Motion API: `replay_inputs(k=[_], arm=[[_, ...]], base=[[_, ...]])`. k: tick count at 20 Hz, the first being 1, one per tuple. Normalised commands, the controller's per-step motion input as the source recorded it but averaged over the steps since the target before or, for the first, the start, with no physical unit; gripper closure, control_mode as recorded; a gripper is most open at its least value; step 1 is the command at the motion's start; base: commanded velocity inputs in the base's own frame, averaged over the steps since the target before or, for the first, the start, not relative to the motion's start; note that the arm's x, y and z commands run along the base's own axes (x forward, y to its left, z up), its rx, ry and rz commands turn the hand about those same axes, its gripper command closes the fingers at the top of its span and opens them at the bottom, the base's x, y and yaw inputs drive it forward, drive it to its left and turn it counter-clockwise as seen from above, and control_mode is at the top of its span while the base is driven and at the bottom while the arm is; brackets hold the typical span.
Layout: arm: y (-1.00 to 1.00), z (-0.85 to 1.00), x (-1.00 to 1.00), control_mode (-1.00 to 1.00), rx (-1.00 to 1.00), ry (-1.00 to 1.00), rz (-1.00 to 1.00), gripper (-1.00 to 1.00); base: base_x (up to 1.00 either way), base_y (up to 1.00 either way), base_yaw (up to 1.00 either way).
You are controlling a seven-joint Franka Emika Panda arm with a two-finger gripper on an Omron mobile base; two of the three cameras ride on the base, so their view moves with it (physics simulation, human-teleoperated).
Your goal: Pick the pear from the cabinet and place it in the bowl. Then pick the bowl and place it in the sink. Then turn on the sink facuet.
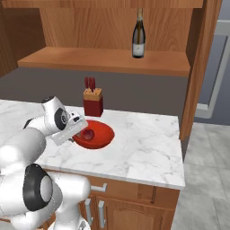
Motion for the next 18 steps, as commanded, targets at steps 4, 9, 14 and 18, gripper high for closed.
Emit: replay_inputs(k=[4,9,14,18], arm=[[0.00,1.00,-0.89,-1.00,-0.06,-0.10,0.45,1.00],[0.00,1.00,-1.00,-1.00,-0.09,-0.07,0.45,1.00],[0.00,1.00,-0.98,-1.00,-0.11,-0.10,0.42,1.00],[-0.03,1.00,-0.57,-1.00,0.00,0.00,0.07,1.00]], base=[[0.00,0.00,0.00],[0.00,0.00,0.00],[0.00,0.00,0.00],[0.00,0.00,0.00]])
